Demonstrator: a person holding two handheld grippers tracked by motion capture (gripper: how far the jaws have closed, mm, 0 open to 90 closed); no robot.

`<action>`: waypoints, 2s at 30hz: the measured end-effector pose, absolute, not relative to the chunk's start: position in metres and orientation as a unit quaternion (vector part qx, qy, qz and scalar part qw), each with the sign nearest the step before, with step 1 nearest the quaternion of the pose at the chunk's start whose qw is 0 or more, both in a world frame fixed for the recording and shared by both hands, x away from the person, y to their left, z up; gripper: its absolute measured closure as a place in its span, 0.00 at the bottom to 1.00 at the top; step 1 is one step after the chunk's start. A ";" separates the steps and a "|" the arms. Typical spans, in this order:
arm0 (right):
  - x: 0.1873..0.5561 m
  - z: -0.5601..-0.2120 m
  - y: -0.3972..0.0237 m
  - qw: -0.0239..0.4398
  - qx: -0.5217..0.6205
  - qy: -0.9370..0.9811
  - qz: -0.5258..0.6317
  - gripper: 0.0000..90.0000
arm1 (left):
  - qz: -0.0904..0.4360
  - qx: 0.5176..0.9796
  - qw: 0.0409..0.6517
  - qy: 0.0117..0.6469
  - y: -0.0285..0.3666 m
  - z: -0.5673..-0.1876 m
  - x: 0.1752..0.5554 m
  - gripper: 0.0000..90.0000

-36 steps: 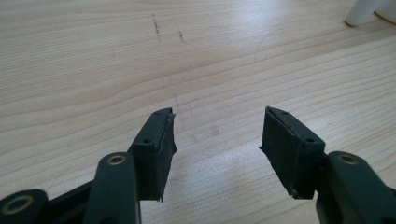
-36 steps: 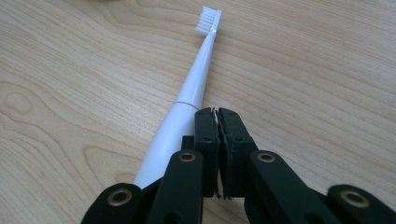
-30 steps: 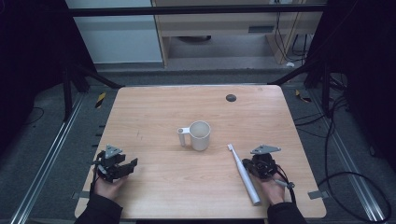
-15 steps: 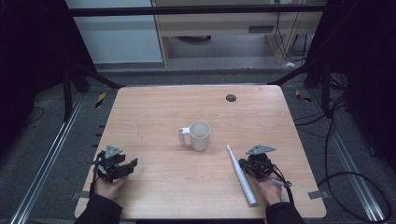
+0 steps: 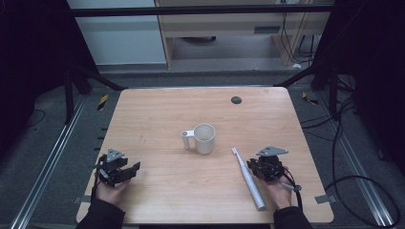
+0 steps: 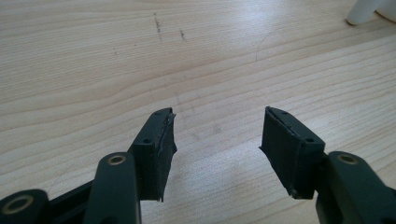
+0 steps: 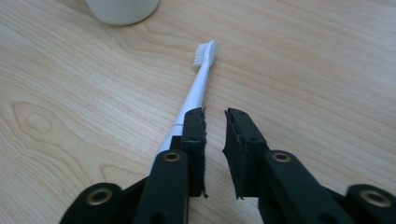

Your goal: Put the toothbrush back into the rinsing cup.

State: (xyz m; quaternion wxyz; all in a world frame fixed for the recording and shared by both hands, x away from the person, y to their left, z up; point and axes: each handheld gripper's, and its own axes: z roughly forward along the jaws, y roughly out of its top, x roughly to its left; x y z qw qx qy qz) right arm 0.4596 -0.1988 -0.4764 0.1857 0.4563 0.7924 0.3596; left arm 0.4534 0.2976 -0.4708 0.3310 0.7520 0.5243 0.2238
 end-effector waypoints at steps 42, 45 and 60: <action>0.460 -0.441 -0.187 0.186 0.446 0.827 0.288 0.57 | 0.219 0.754 0.327 0.526 0.301 -0.471 0.454 0.47; 0.464 -0.442 -0.182 0.175 0.447 0.833 0.273 0.57 | 0.219 0.752 0.330 0.527 0.301 -0.471 0.454 0.47; 0.472 -0.450 -0.171 0.158 0.461 0.842 0.231 0.64 | 0.217 0.753 0.327 0.527 0.301 -0.472 0.455 0.47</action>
